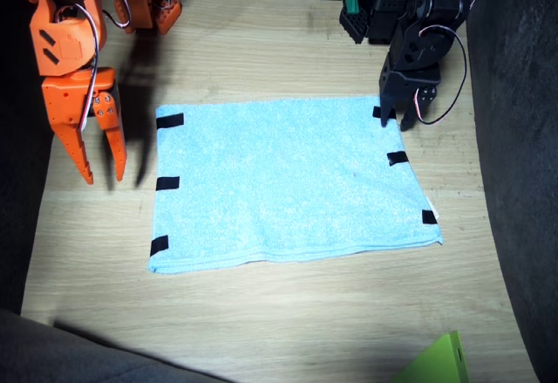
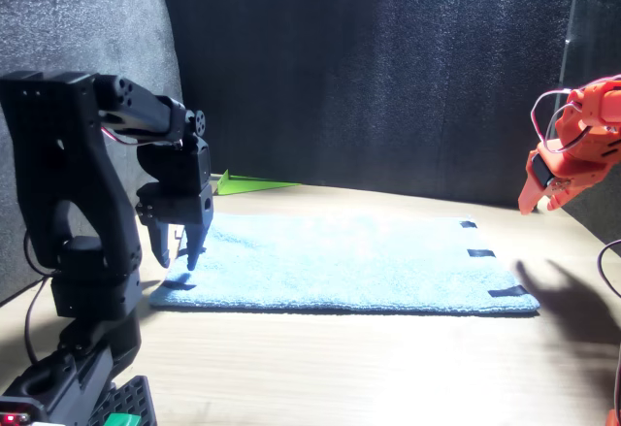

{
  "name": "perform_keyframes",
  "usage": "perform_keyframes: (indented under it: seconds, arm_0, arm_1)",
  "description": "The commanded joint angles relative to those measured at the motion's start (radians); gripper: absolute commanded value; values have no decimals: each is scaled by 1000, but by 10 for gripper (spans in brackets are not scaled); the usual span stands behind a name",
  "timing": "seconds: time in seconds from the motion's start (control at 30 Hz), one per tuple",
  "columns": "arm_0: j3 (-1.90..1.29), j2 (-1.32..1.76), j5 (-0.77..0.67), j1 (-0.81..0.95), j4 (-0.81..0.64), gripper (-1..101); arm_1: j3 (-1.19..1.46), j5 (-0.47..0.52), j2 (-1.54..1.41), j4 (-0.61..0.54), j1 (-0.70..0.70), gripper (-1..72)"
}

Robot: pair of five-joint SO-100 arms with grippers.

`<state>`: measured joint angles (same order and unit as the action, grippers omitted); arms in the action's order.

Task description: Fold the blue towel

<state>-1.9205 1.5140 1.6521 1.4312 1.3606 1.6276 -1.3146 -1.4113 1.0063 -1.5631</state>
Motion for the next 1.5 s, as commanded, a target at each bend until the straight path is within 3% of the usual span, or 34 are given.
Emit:
perform_keyframes:
  seconds: [0.0, 1.0, 1.47]
  arm_0:
    - [-2, 43, 17, 35, -3, 220]
    - [-78, 74, 38, 11, 17, 198]
    - [23, -83, 69, 44, 89, 197]
  arm_1:
    - [-17, 2, -54, 12, -3, 227]
    - [-17, 8, -43, 14, -2, 228]
    - [-17, 12, -29, 5, 0, 230]
